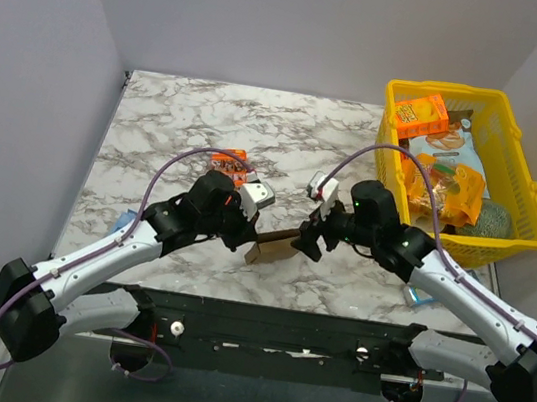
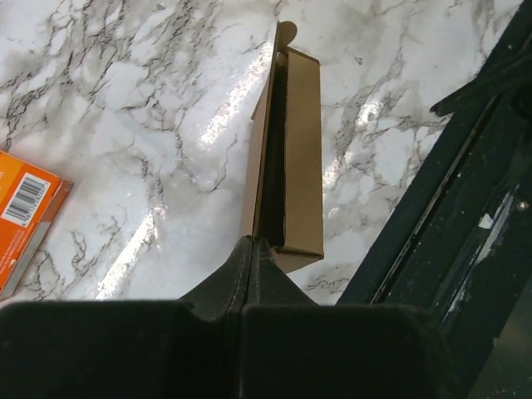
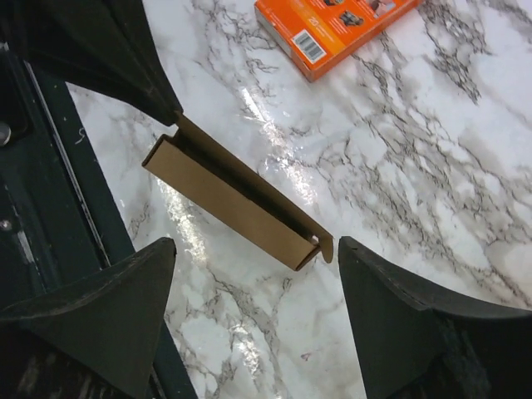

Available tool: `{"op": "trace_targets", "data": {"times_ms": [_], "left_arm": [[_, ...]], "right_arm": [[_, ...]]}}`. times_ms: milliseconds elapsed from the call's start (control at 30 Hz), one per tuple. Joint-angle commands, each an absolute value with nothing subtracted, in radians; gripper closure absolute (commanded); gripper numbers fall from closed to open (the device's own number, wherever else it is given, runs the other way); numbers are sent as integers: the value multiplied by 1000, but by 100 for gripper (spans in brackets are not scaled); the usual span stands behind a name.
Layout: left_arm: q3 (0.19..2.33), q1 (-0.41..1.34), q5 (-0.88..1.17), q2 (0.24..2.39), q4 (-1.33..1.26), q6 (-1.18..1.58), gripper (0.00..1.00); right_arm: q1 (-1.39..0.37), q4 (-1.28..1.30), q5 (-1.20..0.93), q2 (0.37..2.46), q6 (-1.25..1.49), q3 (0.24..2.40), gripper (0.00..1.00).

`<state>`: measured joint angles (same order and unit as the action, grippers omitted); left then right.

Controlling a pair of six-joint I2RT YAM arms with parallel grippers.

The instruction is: Fold the paper box

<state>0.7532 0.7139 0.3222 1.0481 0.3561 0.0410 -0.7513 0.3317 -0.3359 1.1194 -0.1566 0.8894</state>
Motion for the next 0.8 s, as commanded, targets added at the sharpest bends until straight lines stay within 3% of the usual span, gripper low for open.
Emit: {"op": "trace_targets", "data": {"times_ms": [0,67,267,767], "left_arm": [[738,718,426,1017,328,12,100],[736,718,429,1015,327,9,100],[739,718,452,1022,330,8,100],[738,718,465,1002,331,6,100]], "right_arm": [[-811,275,-390,1155,-322,847,12],[-841,246,-382,1167,-357,821,4],[-894,26,-307,1129,-457,709,3],[-951,100,-333,1203,-543,750,4]]}}
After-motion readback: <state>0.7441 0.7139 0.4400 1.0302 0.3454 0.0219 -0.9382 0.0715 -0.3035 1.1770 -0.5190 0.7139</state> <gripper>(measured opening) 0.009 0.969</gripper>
